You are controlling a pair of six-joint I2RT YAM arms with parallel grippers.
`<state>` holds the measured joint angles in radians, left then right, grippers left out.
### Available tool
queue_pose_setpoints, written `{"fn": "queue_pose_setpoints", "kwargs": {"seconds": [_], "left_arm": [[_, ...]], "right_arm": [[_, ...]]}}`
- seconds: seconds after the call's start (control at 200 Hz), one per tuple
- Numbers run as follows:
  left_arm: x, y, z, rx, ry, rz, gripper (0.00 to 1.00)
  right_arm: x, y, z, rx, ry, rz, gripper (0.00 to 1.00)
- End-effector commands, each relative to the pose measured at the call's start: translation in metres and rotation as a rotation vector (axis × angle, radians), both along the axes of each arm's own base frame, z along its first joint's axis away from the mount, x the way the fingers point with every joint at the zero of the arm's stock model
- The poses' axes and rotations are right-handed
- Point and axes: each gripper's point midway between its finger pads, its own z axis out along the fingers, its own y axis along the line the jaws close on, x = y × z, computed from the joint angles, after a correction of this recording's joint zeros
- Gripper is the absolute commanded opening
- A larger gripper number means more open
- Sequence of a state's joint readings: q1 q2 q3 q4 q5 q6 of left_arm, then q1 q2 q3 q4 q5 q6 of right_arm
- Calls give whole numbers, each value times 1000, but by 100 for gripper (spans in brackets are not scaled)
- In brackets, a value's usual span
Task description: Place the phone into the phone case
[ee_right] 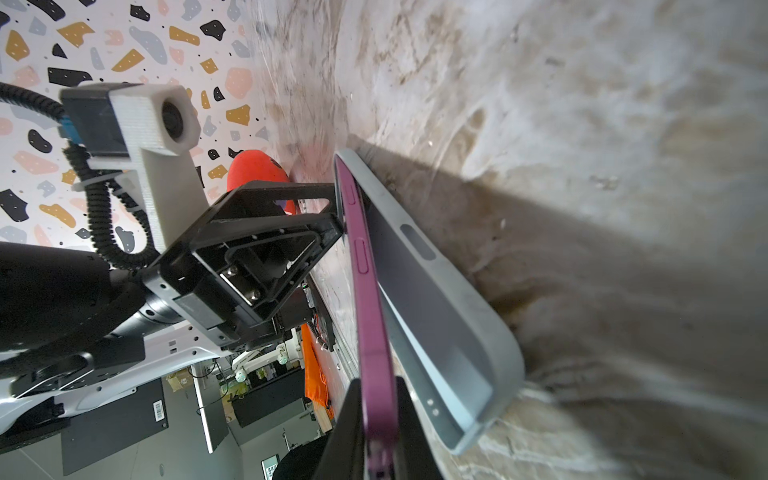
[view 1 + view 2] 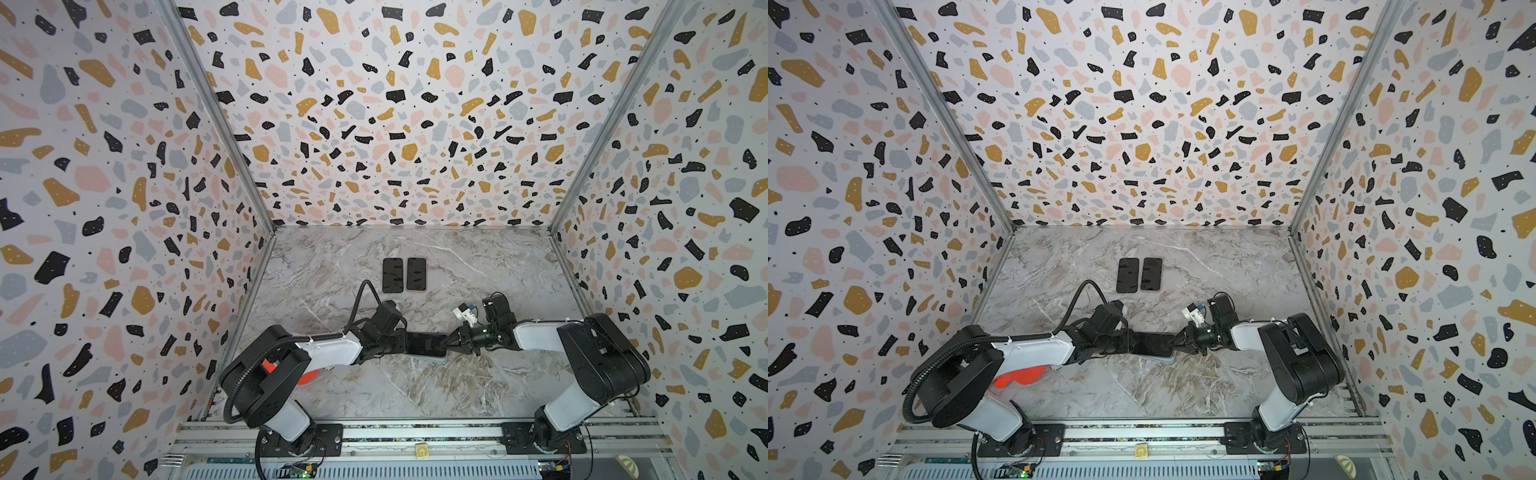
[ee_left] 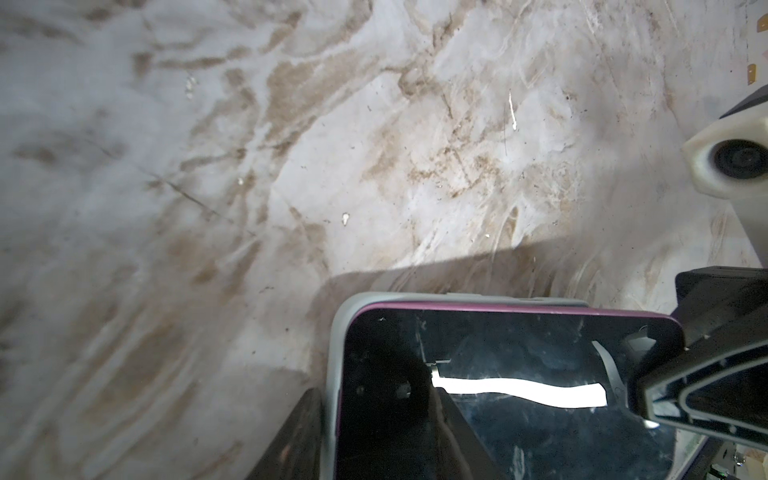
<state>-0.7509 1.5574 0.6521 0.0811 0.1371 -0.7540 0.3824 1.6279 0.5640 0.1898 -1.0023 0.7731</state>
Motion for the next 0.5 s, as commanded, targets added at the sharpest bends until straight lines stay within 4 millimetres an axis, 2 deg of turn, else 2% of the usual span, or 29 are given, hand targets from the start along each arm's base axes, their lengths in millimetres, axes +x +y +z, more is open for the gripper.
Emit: {"fn": "queue_pose_setpoints", "kwargs": {"seconds": [0.0,0.496], "left_arm": [[0,-5,5,-47,-11,-9,42],[-2,-9,7,-83,-10,-8,41]], "right_arm": [[-19,-13,-39,-160,132,-50,0],[-26,-9,-49,-212,131,-55,0]]}}
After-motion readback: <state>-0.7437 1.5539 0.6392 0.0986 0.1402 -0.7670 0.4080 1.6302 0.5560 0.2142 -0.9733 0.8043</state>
